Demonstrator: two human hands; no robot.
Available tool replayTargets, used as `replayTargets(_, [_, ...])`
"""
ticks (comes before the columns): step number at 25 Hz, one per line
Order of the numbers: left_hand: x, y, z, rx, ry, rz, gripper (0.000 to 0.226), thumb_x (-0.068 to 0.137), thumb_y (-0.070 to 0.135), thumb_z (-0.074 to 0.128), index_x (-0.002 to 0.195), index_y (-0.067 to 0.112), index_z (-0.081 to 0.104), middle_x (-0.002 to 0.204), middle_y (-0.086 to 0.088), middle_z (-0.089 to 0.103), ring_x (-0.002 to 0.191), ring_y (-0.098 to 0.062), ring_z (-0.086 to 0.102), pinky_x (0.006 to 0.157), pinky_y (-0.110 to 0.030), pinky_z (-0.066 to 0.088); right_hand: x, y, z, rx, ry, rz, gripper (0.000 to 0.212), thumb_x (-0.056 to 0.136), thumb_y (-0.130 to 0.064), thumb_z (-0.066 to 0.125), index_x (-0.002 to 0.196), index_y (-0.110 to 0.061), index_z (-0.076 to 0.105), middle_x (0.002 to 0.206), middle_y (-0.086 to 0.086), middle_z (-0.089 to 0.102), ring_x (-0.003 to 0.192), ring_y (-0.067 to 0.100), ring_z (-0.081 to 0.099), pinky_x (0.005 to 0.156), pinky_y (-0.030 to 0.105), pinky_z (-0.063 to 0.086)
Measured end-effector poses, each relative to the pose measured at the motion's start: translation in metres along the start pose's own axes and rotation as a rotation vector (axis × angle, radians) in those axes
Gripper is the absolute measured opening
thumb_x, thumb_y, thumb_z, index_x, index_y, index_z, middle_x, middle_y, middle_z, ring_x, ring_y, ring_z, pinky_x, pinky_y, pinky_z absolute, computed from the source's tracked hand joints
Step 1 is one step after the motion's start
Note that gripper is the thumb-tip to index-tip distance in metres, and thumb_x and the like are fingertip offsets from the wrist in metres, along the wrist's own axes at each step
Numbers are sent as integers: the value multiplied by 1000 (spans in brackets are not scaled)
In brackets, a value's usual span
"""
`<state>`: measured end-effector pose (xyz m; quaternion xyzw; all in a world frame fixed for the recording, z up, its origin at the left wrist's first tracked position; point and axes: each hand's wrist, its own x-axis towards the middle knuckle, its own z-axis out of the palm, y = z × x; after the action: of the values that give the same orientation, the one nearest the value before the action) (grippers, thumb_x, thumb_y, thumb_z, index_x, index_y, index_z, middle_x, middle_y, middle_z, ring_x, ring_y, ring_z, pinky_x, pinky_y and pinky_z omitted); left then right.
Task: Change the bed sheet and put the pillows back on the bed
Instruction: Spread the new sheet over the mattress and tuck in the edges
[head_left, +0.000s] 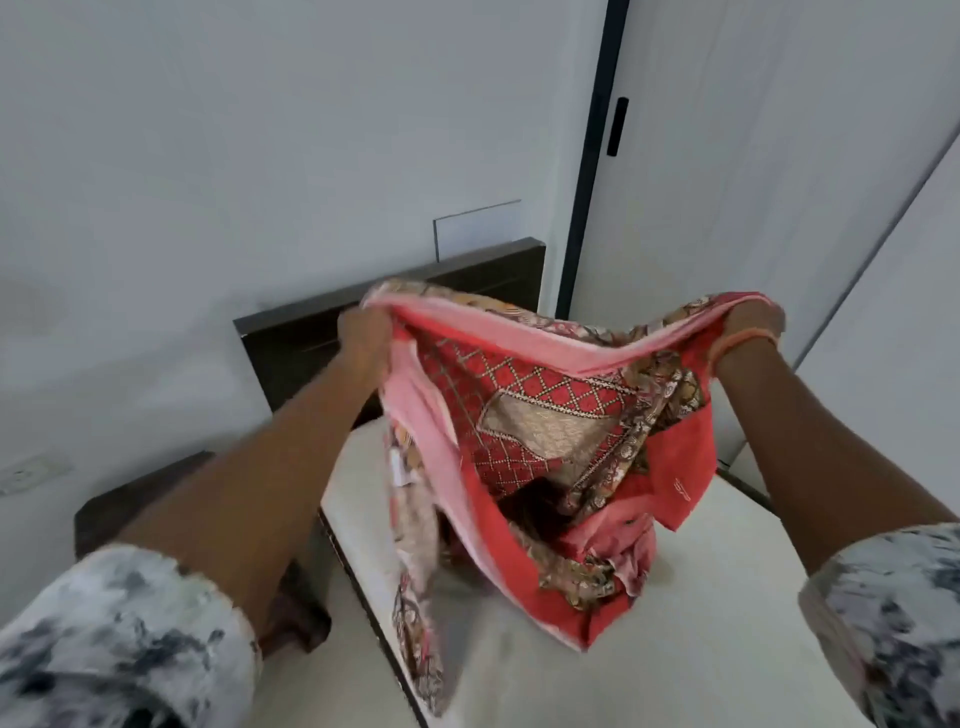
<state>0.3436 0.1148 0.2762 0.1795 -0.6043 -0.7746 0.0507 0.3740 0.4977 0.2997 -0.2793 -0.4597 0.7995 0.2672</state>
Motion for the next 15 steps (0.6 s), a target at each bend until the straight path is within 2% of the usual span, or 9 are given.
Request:
replayTargets(1, [0,34,29,0,-110,55,29,90,1,48,111,-1,67,104,-19,72,99,-31,70,87,-43,58,-3,-6,6,-9,46,-153,34,99,-12,36,127,-15,55,73,3,64,70,20,61,62,30,52])
replayTargets(2, [-6,60,59,35,-232,118,24,89,0,49,101,1,69,92,-16,74,86,-26,73,79,-38,60,-13,-9,15,-120,42,-341,37,93,-5,42,123,-13,61,78,4,66,74,19,65,69,30,57])
replayTargets(3, [-17,78,88,118,-336,170,19,89,2,52,94,2,70,82,-12,74,74,-21,72,72,-34,60,-28,-10,29,-323,-23,-527,37,86,-2,48,117,-11,67,82,1,68,78,10,67,74,23,57])
replayTargets(5, [-45,96,133,347,-486,219,14,88,6,60,93,0,71,77,-11,73,64,-20,68,64,-30,57,-60,-4,57,-667,-323,-769,41,75,-10,58,115,-15,69,92,-8,68,80,-3,64,73,7,50])
replayTargets(7, [-63,95,153,561,-588,260,13,86,4,57,80,1,68,65,-8,68,56,-19,62,51,-24,52,-79,0,68,-808,-726,-821,42,71,-28,67,111,-21,66,97,-6,68,83,3,63,75,19,54])
replayTargets(9, [-68,90,155,717,-660,322,21,83,0,54,66,7,63,54,-3,60,51,-17,56,41,-19,42,-76,0,66,-921,-896,-972,50,73,-47,76,112,-21,62,100,-4,68,90,6,63,81,23,51])
replayTargets(11, [-65,92,145,772,-763,329,11,74,1,72,67,9,70,61,-4,69,57,-18,66,46,-21,50,-65,-1,66,-1140,-773,-1207,43,79,-43,76,106,-11,65,93,8,67,88,23,63,77,30,46])
replayTargets(13, [-50,94,131,883,-787,394,20,68,9,84,85,10,75,77,-5,75,72,-20,73,60,-29,60,-61,-1,69,-1255,-610,-1381,20,84,-18,70,92,0,66,82,19,65,80,36,61,70,35,40])
replayTargets(15, [-30,82,116,1110,-590,598,24,70,13,79,93,9,71,78,-3,70,74,-20,69,58,-29,56,-62,-12,75,-1407,-419,-1364,11,84,-9,61,91,-1,64,85,20,65,82,38,61,72,39,42])
